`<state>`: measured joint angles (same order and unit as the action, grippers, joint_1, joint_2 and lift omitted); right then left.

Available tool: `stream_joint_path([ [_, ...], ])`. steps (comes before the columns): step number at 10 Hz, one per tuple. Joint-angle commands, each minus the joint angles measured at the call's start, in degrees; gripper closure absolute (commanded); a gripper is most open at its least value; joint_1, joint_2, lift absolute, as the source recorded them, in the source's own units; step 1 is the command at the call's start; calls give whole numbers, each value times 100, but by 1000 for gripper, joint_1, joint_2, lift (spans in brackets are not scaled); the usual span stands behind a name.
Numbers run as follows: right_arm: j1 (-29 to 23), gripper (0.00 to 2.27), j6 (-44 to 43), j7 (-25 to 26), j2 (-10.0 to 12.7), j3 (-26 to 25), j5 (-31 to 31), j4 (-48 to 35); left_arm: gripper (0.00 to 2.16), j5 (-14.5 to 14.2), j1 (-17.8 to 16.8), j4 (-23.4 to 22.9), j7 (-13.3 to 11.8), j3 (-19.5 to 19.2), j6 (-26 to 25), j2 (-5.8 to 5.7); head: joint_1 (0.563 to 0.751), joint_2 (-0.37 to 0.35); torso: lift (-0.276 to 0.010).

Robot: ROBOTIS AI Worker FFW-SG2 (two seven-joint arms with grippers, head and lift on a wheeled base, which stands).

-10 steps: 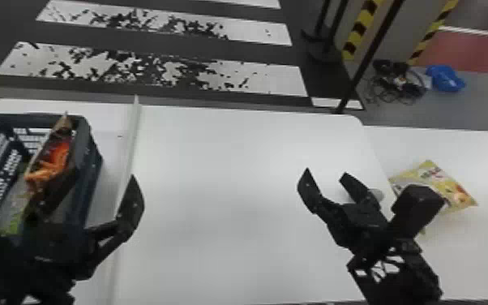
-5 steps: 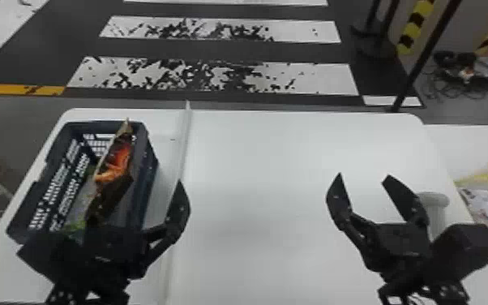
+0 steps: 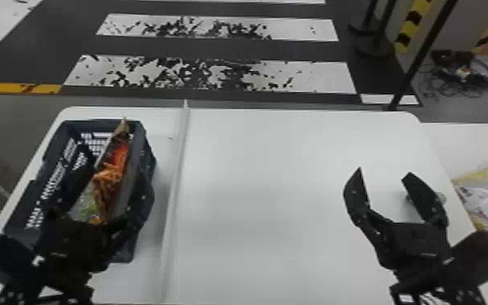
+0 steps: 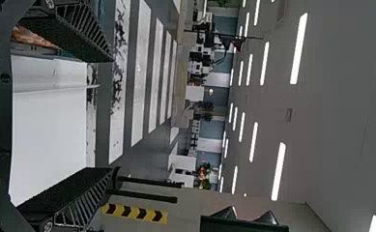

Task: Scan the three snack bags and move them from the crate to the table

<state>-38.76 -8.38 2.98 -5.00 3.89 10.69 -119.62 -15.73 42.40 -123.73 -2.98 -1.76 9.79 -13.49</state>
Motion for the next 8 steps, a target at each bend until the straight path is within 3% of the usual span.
stream_joint_path([
  [1,0,80,-9,1,8,15,-6,26,66,-80,-153,-2,43,-290,-360,31,695,33,-62],
  [2,0,80,-9,1,8,24,-6,61,76,-80,-320,51,114,-413,-747,84,695,66,-62],
  [4,18,80,-62,1,8,24,-14,158,80,-80,-662,359,210,-589,-1398,84,695,105,-62],
  [8,158,80,-80,1,8,50,3,325,87,0,-961,930,298,-554,-1468,101,695,145,-62],
])
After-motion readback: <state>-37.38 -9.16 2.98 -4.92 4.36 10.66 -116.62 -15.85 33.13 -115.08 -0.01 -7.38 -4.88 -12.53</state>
